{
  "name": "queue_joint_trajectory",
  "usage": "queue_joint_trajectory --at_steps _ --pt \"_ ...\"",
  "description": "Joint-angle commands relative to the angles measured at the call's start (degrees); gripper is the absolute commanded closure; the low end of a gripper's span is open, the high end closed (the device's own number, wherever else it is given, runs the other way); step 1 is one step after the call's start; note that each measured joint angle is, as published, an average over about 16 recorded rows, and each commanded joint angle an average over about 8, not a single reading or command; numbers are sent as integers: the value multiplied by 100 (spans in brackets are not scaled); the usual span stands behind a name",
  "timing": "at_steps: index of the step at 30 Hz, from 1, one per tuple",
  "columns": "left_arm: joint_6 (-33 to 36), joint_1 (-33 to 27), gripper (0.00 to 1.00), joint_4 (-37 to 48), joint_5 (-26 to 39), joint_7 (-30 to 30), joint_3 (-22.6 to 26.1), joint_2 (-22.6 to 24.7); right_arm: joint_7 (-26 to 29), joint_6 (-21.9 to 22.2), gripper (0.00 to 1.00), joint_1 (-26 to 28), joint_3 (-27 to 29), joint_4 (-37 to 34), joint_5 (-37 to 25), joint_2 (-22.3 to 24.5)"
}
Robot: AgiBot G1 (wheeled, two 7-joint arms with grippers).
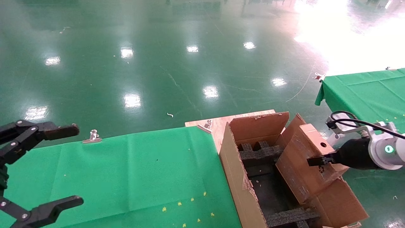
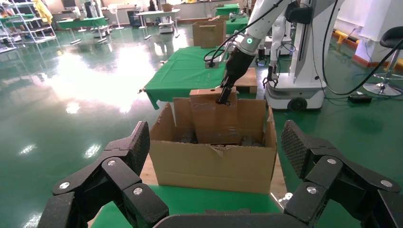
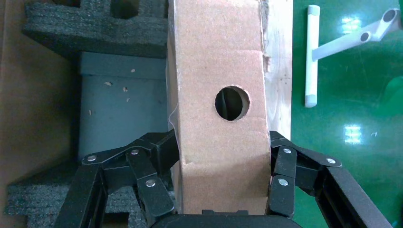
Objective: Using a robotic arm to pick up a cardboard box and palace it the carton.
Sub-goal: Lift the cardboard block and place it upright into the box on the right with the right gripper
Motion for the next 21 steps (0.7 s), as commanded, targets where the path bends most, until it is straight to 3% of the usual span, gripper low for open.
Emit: queue_joint_trajectory --at_steps 1,21 --pt "0 0 0 0 0 0 1 0 33 -3 100 9 1 4 -56 -54" --pt "-3 -2 0 0 -5 4 7 -3 979 -405 100 -28 -149 23 -957 -579"
